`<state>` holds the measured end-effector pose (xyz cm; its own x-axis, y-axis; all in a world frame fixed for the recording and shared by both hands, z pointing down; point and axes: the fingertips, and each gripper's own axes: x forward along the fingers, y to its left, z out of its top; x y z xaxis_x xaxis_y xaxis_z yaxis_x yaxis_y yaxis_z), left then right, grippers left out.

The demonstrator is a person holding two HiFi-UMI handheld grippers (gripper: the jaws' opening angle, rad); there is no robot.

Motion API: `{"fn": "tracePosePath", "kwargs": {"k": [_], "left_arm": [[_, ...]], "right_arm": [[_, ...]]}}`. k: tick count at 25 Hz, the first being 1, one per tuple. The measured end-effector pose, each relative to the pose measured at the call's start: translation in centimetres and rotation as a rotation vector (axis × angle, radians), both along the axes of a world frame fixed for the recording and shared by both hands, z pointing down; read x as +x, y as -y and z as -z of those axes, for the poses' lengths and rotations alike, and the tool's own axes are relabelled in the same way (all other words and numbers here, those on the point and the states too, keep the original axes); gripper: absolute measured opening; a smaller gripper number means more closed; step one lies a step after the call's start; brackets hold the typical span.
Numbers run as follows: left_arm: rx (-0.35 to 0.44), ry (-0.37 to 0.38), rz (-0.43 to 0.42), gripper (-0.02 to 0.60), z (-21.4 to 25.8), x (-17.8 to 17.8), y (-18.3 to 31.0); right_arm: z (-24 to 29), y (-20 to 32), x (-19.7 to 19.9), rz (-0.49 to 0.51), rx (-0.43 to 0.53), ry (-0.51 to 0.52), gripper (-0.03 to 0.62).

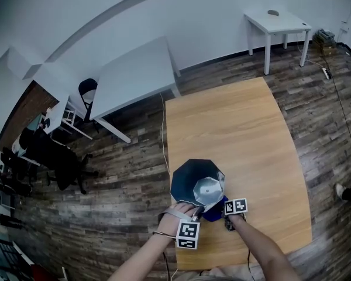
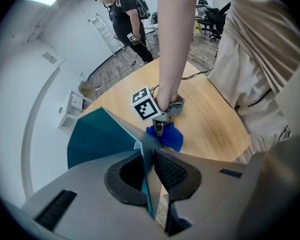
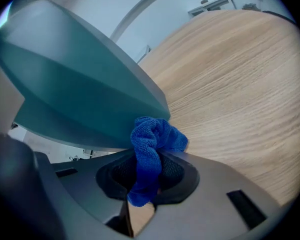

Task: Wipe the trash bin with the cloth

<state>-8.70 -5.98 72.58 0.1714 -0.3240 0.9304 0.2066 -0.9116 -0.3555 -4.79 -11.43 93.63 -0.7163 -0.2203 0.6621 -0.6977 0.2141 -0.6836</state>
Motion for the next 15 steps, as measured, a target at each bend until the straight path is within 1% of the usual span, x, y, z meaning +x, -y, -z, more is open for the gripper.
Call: {"fn": "tracePosePath", "kwargs": {"k": [2,4,6,8,10,15], "left_arm": [[-0.01,-0.014,0.032,0.054,0.1,-0.1,0.2],[-0.021,-0.039,0.083,0.05,0.3,-0.1,0.4],[-0.032,-0.073,0.145,0.046,0.4,0.1,0.8],[-0.041,-0.097,0.203,0.041,0.5,0.4,0.9],[-0.044,-0.096,0.242,0.041,0.5,0.8,0.8],[-0.016,-0.083,0.324,0.043,0.5,2.7,1.9]], "right_arm": [[0.6,-0.1,0.2,0.018,-0.007,0.011,0.08],[2.1,-0.3,0.8,0.027,0.01,0.02,0.08],[4.4,-0.7,1.9,0.016,0.041,0.041,0.08],[7.4,-1.3,3.0,-0.011,0.074,0.085,0.08],[10.6,-2.0,4.2,-0.039,0.103,0.137,0.08],[17.8,-2.0,6.5,-0.089,0.169,0.237,0.08]]}}
